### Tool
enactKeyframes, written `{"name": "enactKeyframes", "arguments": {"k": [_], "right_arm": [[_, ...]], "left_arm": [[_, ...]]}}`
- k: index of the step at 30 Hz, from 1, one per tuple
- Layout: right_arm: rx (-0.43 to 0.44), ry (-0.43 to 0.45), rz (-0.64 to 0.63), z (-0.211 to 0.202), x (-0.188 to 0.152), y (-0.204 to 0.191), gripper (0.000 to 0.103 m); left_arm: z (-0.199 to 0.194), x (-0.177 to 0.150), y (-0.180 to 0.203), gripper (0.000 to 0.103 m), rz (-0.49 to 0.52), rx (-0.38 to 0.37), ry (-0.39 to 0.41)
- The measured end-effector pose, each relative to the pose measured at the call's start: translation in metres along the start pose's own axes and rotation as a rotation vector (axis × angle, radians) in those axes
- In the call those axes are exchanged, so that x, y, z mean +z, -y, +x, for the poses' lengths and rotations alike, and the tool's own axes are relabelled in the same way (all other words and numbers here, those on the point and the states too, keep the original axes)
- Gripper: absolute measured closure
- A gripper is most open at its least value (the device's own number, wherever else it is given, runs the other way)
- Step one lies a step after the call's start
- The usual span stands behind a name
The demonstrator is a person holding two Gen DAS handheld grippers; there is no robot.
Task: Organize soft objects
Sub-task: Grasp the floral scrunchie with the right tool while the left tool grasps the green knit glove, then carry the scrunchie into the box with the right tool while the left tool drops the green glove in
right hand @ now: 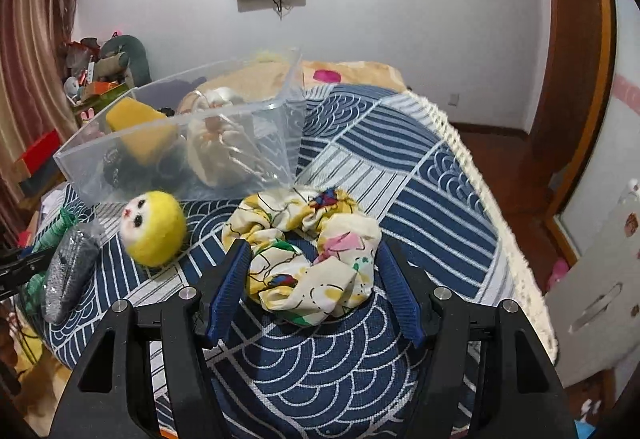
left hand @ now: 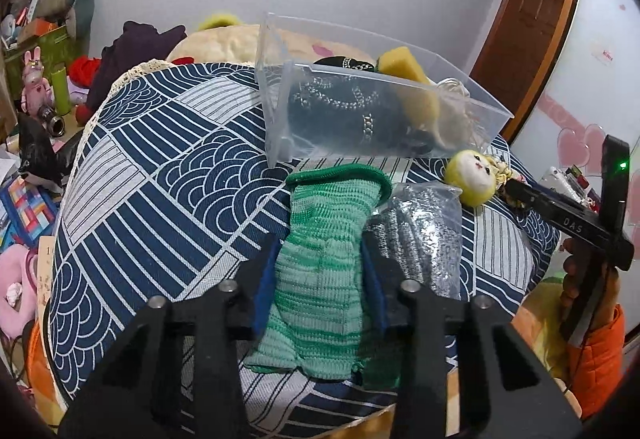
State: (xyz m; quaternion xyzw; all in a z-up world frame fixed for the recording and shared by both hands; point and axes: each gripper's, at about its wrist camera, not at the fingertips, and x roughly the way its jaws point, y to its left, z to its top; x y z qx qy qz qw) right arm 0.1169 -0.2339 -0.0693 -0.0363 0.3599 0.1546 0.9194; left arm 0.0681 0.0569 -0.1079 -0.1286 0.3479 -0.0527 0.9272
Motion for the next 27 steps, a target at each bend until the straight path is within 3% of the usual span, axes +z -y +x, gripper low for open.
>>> {"name": "enactKeyframes", "arguments": {"k": [1, 4, 8, 10, 27], "right_arm": [[0.004, -0.003, 0.005, 0.001, -0.001, 0.001, 0.042], [0.01, 0.0, -0.003, -0.001, -0.001, -0.001, 0.062], [0.048, -0.01, -0.005, -0.002, -0.001, -0.003, 0.08], [0.061, -0.01, -0.008, -0.003, 0.0, -0.006, 0.084], [0.128, 0.239, -0.061, -0.065, 0.053, -0.034, 0.085]], "left_arm": [[-0.001, 0.0, 0.0, 0.072, -0.001, 0.011, 0.003], [-0.007, 0.001, -0.003, 0.08, -0.018, 0.041, 0.026], [-0.018, 0.006, -0.006, 0.082, -0.034, 0.043, 0.058], [-0.025, 0.011, -0.003, 0.082, -0.021, 0.052, 0.085], [-0.061, 0.08, 0.021, 0.082, 0.039, 0.046, 0.288]]}}
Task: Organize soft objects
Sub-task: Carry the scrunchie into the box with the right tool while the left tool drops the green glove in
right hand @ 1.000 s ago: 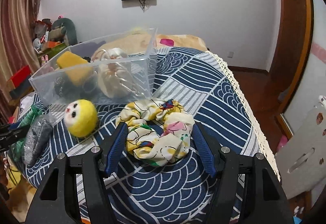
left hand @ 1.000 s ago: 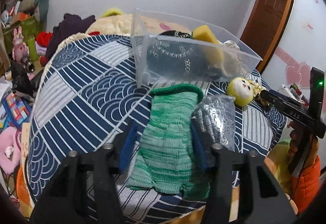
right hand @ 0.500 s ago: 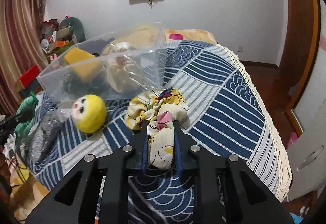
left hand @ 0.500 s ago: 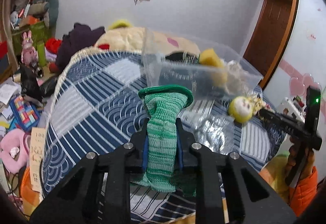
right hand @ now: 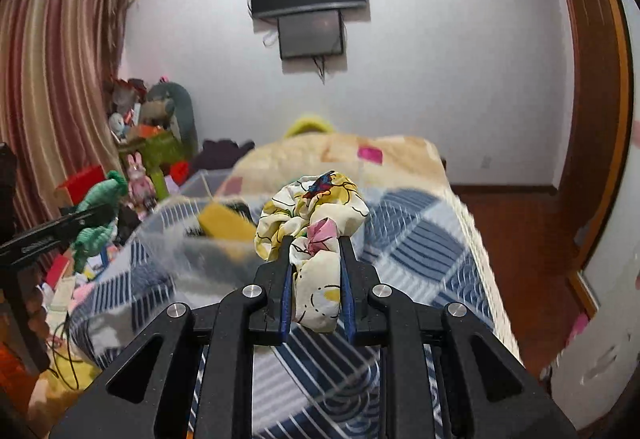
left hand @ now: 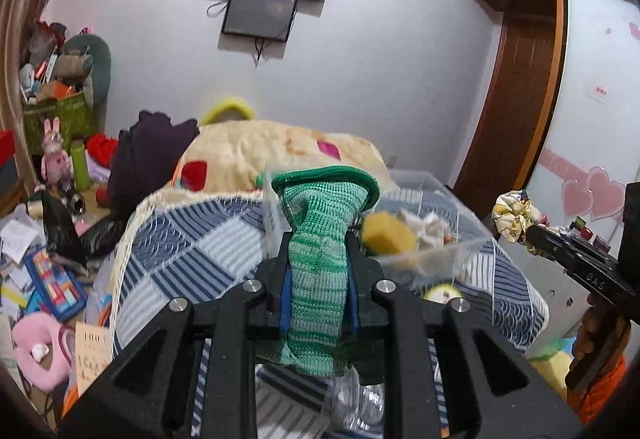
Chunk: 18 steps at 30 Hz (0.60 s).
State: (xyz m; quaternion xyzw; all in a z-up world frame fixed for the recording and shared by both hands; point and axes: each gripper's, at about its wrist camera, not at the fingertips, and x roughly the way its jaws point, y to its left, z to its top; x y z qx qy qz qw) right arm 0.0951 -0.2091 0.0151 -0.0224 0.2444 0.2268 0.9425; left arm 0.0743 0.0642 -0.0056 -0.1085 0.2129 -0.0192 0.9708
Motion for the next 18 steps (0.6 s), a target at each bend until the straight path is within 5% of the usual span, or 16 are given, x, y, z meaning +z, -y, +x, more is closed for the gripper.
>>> {"name": "enactKeyframes", "arguments": {"k": [8, 18], "right_arm": [[0.024, 0.048, -0.064, 0.019, 0.031, -0.016, 0.085], [0.074, 0.004, -0.054, 0.058, 0.043, -0.025, 0.085]], "left_arm": [[0.021, 0.027, 0.014, 0.082, 0.054, 0.017, 0.011], [0.065, 0.035, 0.018, 0.082, 0.057, 0.022, -0.055]]}}
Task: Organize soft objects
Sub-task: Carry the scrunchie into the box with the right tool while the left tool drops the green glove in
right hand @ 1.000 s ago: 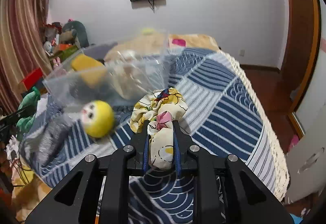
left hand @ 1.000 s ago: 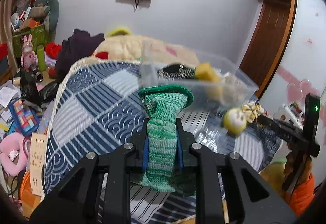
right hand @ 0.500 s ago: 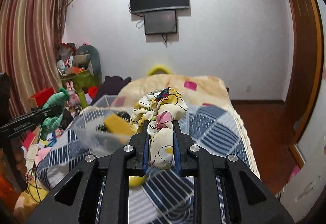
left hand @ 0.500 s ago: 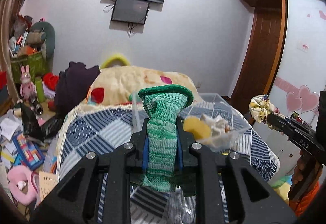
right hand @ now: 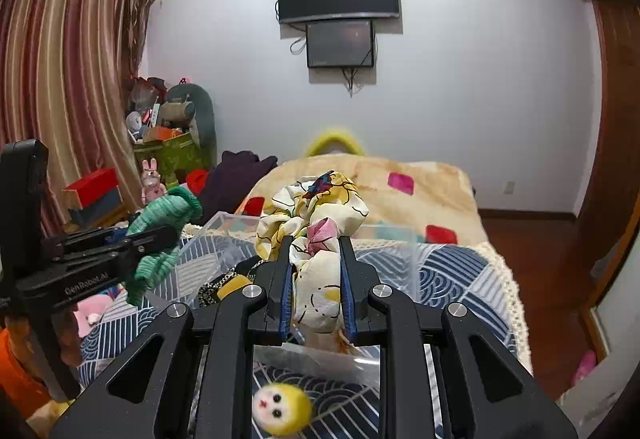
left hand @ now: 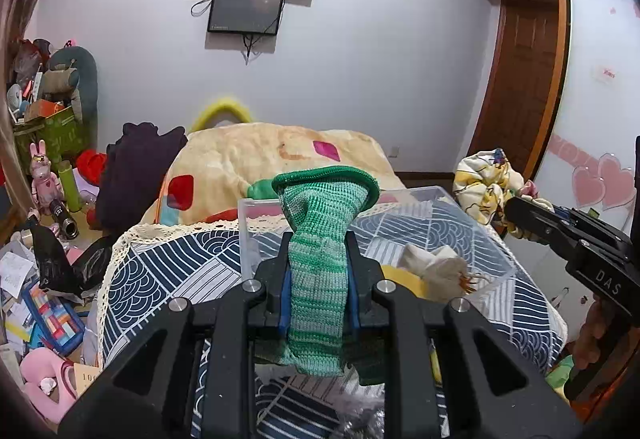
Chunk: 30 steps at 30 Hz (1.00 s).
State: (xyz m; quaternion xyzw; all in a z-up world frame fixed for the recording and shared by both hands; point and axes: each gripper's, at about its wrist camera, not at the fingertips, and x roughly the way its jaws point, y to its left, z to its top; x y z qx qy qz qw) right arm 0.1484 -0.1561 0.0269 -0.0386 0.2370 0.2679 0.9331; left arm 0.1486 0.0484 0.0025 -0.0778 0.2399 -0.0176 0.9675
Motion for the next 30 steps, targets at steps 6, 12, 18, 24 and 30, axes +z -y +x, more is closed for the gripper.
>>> {"name": "enactKeyframes", "arguments": {"k": [6, 12, 18, 24, 30], "right_arm": [[0.02, -0.076, 0.033, 0.031, -0.005, 0.002, 0.085], [0.018, -0.156, 0.032, 0.053, -0.015, -0.001, 0.085], [-0.014, -0.191, 0.009, 0.06, -0.025, -0.002, 0.081], [-0.03, -0.189, -0.033, 0.057, -0.024, -0.007, 0.064], [-0.048, -0.162, -0.058, 0.048, -0.023, -0.007, 0.053]], "left_arm": [[0.031, -0.001, 0.001, 0.082, -0.003, 0.016, -0.059], [0.057, -0.005, -0.004, 0.082, -0.037, -0.001, -0.104], [0.068, -0.014, -0.006, 0.082, -0.027, 0.007, -0.119], [0.069, -0.017, -0.007, 0.081, -0.026, 0.007, -0.139], [0.06, -0.016, -0.005, 0.063, -0.005, 0.018, -0.134]]}}
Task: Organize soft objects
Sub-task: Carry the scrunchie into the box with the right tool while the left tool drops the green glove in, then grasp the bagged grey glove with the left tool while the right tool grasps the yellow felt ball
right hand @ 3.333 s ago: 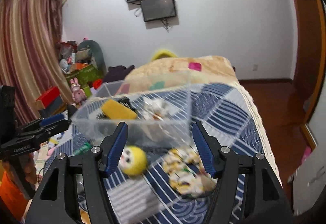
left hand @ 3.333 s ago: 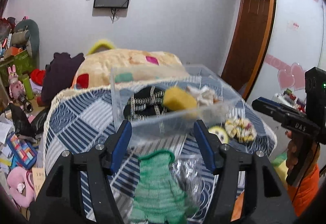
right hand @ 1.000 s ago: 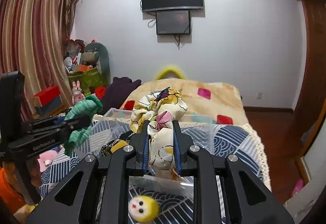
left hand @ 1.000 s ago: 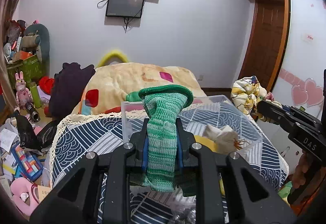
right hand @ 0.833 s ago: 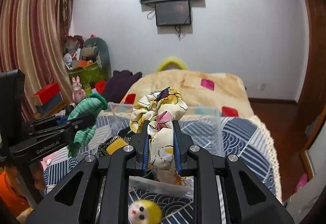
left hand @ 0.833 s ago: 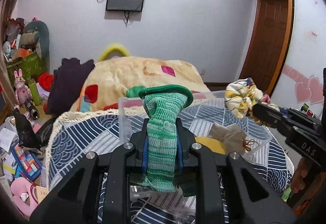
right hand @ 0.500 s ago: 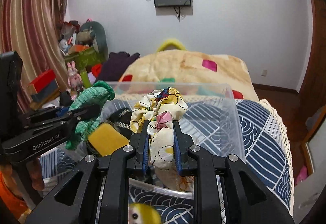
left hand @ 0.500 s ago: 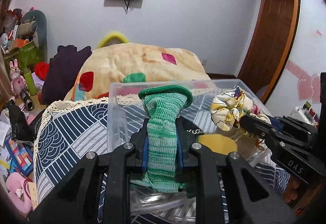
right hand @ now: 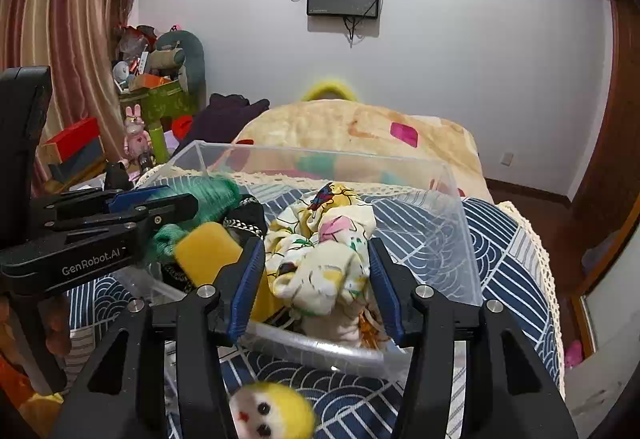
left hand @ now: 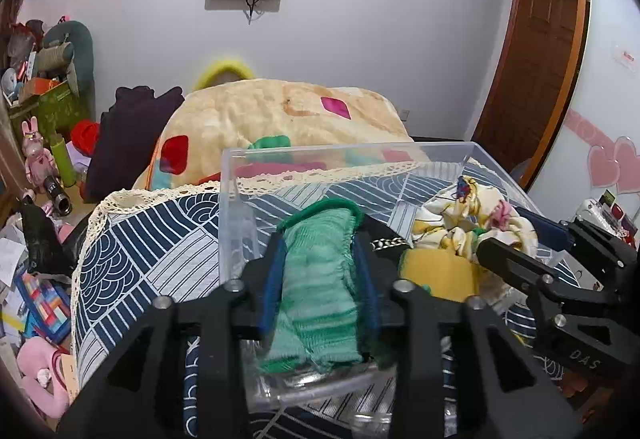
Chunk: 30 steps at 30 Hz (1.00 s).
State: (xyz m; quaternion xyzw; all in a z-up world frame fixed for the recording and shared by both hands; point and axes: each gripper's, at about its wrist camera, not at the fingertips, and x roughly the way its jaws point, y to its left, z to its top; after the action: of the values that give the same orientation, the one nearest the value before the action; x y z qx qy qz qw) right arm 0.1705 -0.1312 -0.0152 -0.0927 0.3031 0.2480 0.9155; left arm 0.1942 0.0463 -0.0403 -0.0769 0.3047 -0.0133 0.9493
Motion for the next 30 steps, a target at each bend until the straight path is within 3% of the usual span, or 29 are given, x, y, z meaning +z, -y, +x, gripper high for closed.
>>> {"name": "enactKeyframes", "arguments": {"k": [2, 6, 9, 13, 20, 30], "right_arm": [[-0.006, 0.013, -0.002, -0.005, 0.001, 0.0, 0.051], [-0.01, 0.052, 0.0, -0.019, 0.004, 0.002, 0.042], [-0.017, 0.087, -0.004, -0.031, 0.007, 0.001, 0.037], [-0.03, 0.145, 0.01, -0.05, 0.008, 0.002, 0.021], [-0.007, 0.173, 0.03, -0.067, -0.004, 0.002, 0.02], [0.028, 0.095, 0.042, -0.058, -0.04, -0.006, 0.02]], "left_arm": [[-0.004, -0.001, 0.001, 0.057, 0.007, -0.004, -0.004], [-0.016, -0.001, 0.002, 0.056, 0.02, -0.007, 0.009], [-0.031, -0.001, 0.002, 0.046, 0.012, -0.02, 0.034], [-0.051, -0.004, 0.004, 0.035, 0.011, -0.003, 0.076], [-0.076, -0.022, 0.01, 0.014, 0.007, -0.024, 0.102], [-0.071, -0.07, 0.025, 0.008, 0.045, -0.026, -0.002]]}}
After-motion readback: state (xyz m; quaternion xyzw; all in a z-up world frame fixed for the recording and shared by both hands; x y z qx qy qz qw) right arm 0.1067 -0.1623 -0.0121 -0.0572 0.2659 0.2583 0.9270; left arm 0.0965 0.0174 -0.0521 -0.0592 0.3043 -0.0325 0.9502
